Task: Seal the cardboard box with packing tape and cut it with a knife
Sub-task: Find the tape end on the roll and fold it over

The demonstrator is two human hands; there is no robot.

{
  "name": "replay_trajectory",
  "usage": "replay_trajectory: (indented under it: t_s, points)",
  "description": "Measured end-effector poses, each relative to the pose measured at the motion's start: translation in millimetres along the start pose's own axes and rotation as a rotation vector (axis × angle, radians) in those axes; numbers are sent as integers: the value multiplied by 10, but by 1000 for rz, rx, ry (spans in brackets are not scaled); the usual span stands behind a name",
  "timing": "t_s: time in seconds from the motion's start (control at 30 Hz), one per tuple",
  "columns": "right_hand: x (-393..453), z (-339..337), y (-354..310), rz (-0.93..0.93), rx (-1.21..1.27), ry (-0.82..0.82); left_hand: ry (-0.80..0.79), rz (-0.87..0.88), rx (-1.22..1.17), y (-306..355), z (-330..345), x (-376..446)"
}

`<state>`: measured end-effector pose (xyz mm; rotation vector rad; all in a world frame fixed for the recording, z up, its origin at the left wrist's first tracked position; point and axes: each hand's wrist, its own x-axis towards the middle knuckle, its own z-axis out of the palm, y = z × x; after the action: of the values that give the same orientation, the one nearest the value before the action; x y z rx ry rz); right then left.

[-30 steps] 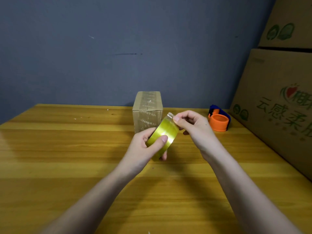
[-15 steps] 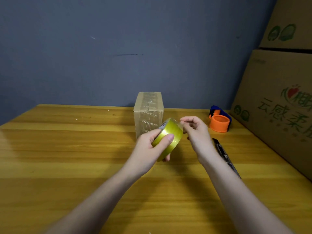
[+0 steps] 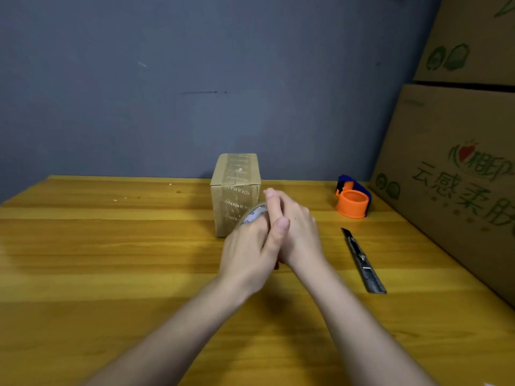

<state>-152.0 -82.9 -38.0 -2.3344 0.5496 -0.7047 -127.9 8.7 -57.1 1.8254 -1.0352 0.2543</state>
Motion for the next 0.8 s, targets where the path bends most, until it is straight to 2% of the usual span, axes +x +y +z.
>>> replay_trajectory:
  t_s: [0.13, 0.23, 0.43, 0.5, 0.67, 0.8]
  points:
    - [124, -29, 9, 68, 154, -65, -65, 65, 124, -42, -58, 64]
    - [212, -74, 29, 152, 412, -126, -166, 125, 170, -68, -122, 86]
    - [120, -227, 140, 204, 791, -519, -339, 221, 224, -33, -239, 59]
    - [82, -207, 155, 209, 826, -516, -369, 231, 225, -31, -251, 45]
    - [65, -189, 184, 222, 737, -453, -424, 197, 106, -49, -243, 22]
    - [83, -249, 244, 208, 714, -583, -447, 159, -32, -60, -230, 5]
